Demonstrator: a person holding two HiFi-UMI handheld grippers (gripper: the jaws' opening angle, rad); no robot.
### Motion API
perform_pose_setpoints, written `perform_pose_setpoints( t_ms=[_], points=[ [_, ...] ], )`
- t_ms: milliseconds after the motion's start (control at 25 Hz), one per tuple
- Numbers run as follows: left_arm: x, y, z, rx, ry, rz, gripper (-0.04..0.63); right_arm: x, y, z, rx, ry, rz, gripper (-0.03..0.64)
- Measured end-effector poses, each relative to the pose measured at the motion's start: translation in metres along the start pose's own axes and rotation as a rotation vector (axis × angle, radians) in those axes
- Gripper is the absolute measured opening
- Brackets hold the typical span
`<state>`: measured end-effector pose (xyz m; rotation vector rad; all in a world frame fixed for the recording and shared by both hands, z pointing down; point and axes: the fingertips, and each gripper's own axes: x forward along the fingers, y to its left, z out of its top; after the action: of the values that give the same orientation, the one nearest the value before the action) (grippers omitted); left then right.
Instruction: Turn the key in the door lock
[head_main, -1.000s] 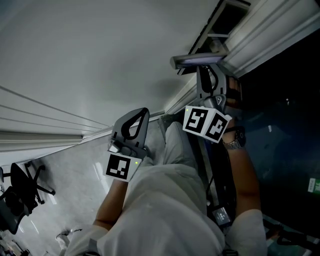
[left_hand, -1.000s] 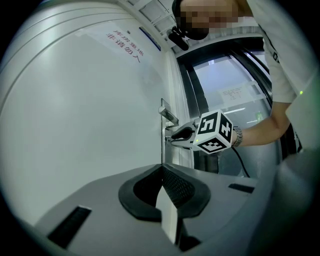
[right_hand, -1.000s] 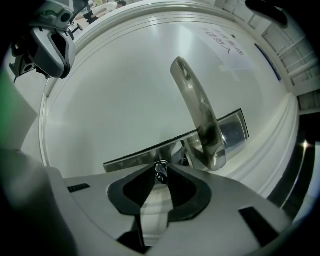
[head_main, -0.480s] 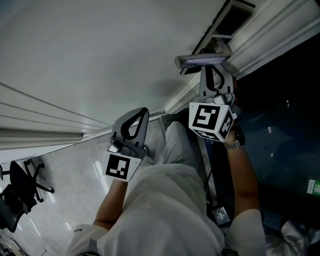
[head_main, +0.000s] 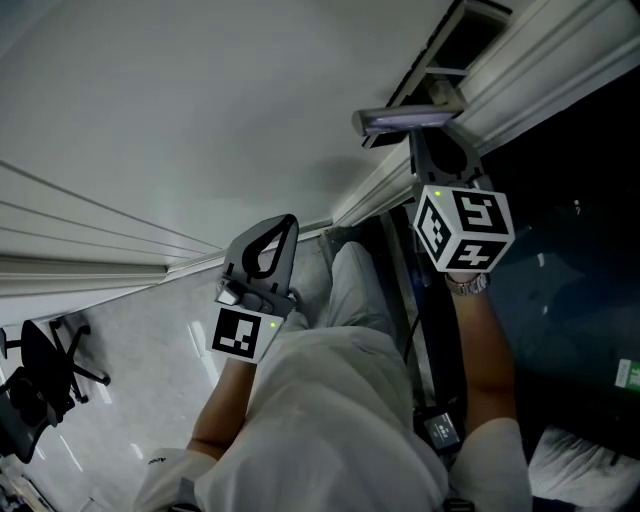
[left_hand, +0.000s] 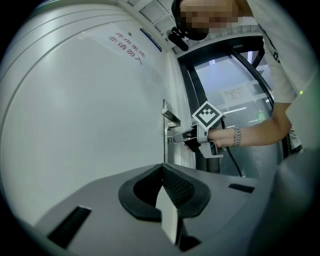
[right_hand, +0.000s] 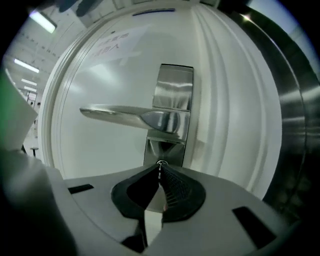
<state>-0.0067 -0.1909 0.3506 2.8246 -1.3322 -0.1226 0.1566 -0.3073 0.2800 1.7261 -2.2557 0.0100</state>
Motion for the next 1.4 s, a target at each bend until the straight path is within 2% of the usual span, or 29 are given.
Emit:
perform_pose_setpoints(
  t_ms=[160, 440, 840, 1080, 1160, 1280, 1360, 1400],
  points=[
    [-0.004, 0.000, -0.001, 0.001, 0.004, 0.004, 0.003, -0.002, -0.001, 0.000, 0.191, -0.017, 0.065, 0.015],
    [-0.001, -0.002, -0.001, 0.003, 0.003, -0.001, 0.003, 0.000, -0.006, -0.002, 0.427, -0.042, 0.133, 0.015],
    [-0.004, -0.004, -0.001, -0.005, 0.003, -0.001, 0.003, 0.000, -0.014, -0.010, 0.977, -0.043, 0.276, 0.015],
    [-0.004, -0.005, -0.002, -0.004, 0.005, -0.003, 0.003, 0.001, -0.014, -0.010, 1.193, -0.066, 0.360, 0.018],
    [-0.004, -0.006, -0.003, -0.004, 0.007, -0.004, 0.003, 0.001, -0.013, -0.008, 1.198, -0.071, 0.376, 0.021],
    [-0.002, -0.007, -0.003, -0.002, 0.006, -0.008, 0.003, 0.001, -0.012, -0.006, 1.076, -0.089, 0.386, 0.021],
    [-0.001, -0.007, -0.003, 0.002, 0.006, -0.011, 0.003, 0.000, -0.012, -0.006, 1.035, -0.109, 0.406, 0.025],
    [-0.001, -0.007, -0.003, 0.003, 0.006, -0.011, 0.003, 0.000, -0.012, -0.006, 1.015, -0.116, 0.411, 0.049]
  ],
)
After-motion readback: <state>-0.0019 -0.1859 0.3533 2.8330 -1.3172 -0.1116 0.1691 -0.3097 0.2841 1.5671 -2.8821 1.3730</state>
